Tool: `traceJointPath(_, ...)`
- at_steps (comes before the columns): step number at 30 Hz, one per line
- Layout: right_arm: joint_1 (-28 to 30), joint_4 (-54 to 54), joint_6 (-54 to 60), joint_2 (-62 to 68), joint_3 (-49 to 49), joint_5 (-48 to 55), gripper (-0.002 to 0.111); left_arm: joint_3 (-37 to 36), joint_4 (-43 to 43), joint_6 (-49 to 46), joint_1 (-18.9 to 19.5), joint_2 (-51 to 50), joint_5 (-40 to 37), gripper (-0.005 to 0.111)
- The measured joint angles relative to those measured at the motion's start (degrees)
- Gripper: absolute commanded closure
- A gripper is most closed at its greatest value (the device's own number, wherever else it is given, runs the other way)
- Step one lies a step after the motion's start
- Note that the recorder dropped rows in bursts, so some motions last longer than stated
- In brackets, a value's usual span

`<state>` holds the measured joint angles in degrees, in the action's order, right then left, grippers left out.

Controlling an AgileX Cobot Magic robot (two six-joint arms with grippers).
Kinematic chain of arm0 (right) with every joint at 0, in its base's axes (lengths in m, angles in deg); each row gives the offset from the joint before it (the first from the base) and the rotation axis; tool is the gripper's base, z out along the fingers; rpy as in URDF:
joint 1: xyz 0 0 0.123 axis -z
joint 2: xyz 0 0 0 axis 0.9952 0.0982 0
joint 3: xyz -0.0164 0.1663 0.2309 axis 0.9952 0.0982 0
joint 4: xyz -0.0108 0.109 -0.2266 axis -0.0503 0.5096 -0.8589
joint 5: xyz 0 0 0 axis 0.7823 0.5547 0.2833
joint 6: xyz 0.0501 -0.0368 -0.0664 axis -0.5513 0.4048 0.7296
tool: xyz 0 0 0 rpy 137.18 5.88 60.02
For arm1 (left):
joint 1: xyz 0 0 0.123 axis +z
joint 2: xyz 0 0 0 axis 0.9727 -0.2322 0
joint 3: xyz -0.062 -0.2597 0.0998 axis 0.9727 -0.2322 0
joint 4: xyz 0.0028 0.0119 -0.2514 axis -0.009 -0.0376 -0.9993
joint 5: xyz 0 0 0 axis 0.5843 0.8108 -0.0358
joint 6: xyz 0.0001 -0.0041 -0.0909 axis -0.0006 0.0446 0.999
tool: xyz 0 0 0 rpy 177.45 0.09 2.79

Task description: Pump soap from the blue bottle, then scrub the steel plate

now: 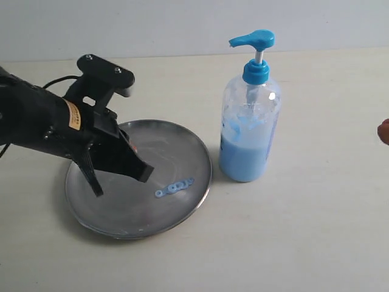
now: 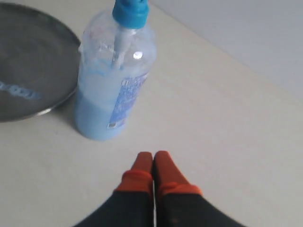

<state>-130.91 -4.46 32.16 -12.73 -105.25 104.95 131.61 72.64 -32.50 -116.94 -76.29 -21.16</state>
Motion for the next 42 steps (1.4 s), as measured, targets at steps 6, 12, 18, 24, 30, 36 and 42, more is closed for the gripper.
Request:
traceJointPath(6, 0.00, -3.16, -3.61, -9.41, 5.23, -7.84, 0.108, 2.03, -2.15, 0.00, 0.00, -6.15, -1.84, 0.107)
traceJointPath(12, 0.00, -3.72, -4.18, -10.87, 5.59, -11.03, 0.108, 3.82, -5.58, 0.00, 0.00, -10.58, -2.39, 0.107)
traceJointPath(18, 0.00, -3.82, -4.18, -11.36, 6.13, -13.35, 0.108, 6.76, -8.20, 0.00, 0.00, -14.68, -2.67, 0.107)
traceJointPath(24, 0.00, -3.82, -4.30, -11.83, 6.13, -15.34, 0.108, 9.67, -11.00, 0.00, 0.00, -18.70, -4.70, 0.107)
traceJointPath(30, 0.00, -3.95, -4.40, -14.00, 7.00, -16.83, 0.108, 11.76, -13.65, 0.00, 0.00, -20.74, -5.46, 0.107)
traceJointPath(36, 0.00, -3.95, -4.40, -14.81, 7.26, -17.57, 0.108, 12.37, -14.23, 0.00, 0.00, -20.94, -5.70, 0.107)
traceJointPath(42, 0.00, -3.95, -4.40, -14.81, 7.26, -17.79, 0.108, 12.65, -14.27, 0.00, 0.00, -23.44, -5.48, 0.107)
